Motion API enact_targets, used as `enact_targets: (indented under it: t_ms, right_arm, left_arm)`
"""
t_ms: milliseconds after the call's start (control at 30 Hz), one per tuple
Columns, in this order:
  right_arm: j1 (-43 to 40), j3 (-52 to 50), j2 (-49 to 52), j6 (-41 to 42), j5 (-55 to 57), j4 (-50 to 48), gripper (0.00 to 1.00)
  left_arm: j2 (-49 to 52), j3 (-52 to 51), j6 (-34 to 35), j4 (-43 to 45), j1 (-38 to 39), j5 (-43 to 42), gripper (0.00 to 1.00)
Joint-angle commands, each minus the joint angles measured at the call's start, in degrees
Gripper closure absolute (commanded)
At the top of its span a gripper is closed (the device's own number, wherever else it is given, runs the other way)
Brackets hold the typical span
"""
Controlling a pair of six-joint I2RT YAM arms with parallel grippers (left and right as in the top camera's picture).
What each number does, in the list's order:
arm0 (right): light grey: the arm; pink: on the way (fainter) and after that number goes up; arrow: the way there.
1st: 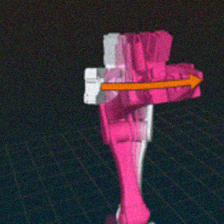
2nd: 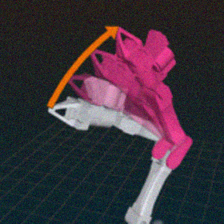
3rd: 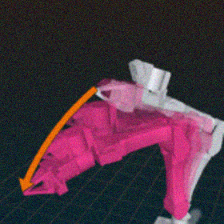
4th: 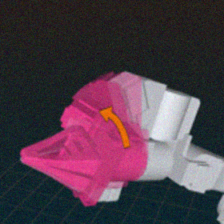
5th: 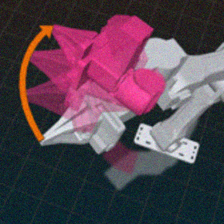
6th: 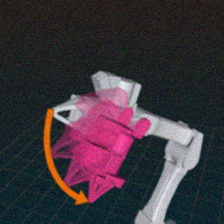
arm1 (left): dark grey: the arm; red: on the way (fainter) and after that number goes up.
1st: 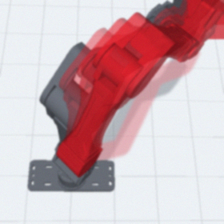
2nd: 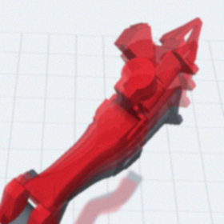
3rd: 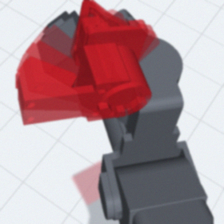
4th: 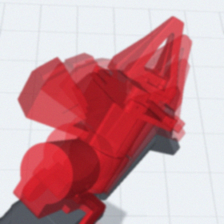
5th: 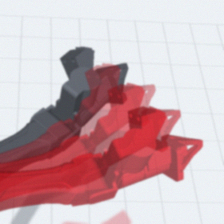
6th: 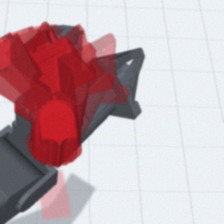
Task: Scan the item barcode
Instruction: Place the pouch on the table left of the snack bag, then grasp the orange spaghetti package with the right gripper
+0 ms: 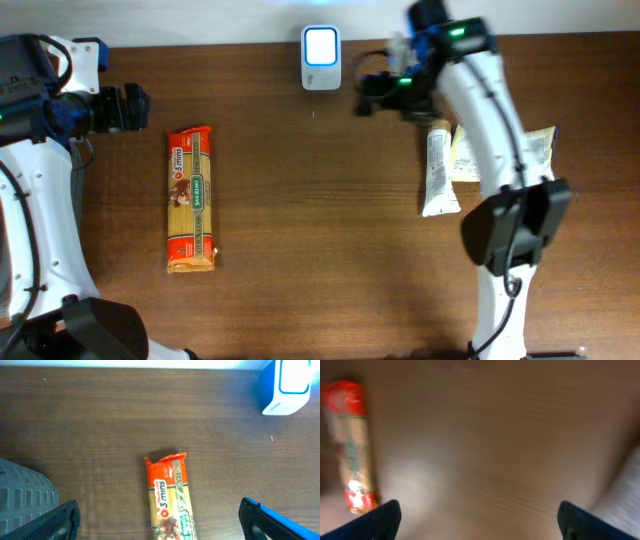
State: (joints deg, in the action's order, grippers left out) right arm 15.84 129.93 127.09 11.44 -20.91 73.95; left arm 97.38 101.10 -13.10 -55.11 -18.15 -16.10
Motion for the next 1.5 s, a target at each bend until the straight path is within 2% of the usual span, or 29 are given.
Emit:
enact_targets:
  t_ms: [0,100,167,267,367,567,700,867,933,1000,1033,1167,1367,1433,1467]
  right_arm:
    - [8.96,-4.74,-0.04,5.29,-4.46,-9.05,0.01]
    - [18.58,-12.09,0.0,9.53,-4.35,-24.65,0.02]
    - [24.13,-17.05,0.26,13.11,-3.96,-35.23,0.13]
    - [29.33,-18.18,3.89,19.87,-4.15,-44.3,0.23]
    - [31.45,-18.18,8.5,25.86,-3.72,-47.47,0.23]
    - [31.08,-18.18,14.38,30.6,-7.15,-50.97,0.25]
    - [30.27,-18.18,17.84,36.26,-11.32,-53.46,0.39]
    - [30.8,-18.18,17.94,37.64,-9.68,-54.95,0.58]
    - [30.97,-18.18,18.38,38.6,-9.07,-54.93,0.71]
    - [30.97,-18.16,18.49,38.56,-9.11,-54.88,0.93]
    - [30.93,-18.16,18.47,38.56,-9.14,-54.73,0.96]
    - [29.38,-18.01,18.25,36.04,-10.84,-51.87,0.96]
    - [23.02,-16.98,10.99,18.34,-9.62,-36.02,0.96]
    - [22.16,-16.98,6.19,11.1,-2.47,-27.78,0.96]
    - [22.4,-16.98,5.16,8.96,-2.43,-26.69,0.96]
  left_arm:
    - [-1.18,0.31,-0.94,0.07,-0.39,-0.44,0.01]
    - [-1.18,0.31,-0.94,0.07,-0.39,-0.46,0.01]
    - [-1.18,0.31,-0.94,0.07,-0.39,-0.46,0.01]
    - [-1.18,0.31,-0.94,0.07,-0.39,-0.44,0.01]
    - [-1.18,0.31,-0.94,0.07,-0.39,-0.46,0.01]
    - [-1.18,0.31,-0.94,0.09,-0.42,-0.46,0.01]
    - [-1.18,0.31,-0.94,0.07,-0.39,-0.46,0.01]
    - [-1.18,0.31,-0.94,0.07,-0.39,-0.46,0.01]
    - [-1.18,0.31,-0.94,0.07,-0.39,-0.46,0.01]
    - [-1.18,0.31,-0.94,0.07,-0.42,-0.44,0.01]
    - [-1.18,0.31,-0.94,0.07,-0.39,-0.44,0.01]
    - [-1.18,0.31,-0.94,0.07,-0.39,-0.44,0.01]
    - [-1.18,0.31,-0.94,0.07,-0.39,-0.44,0.01]
    - [-1.18,0.31,-0.94,0.07,-0.42,-0.44,0.01]
    - [-1.18,0.31,-0.94,0.07,-0.39,-0.46,0.01]
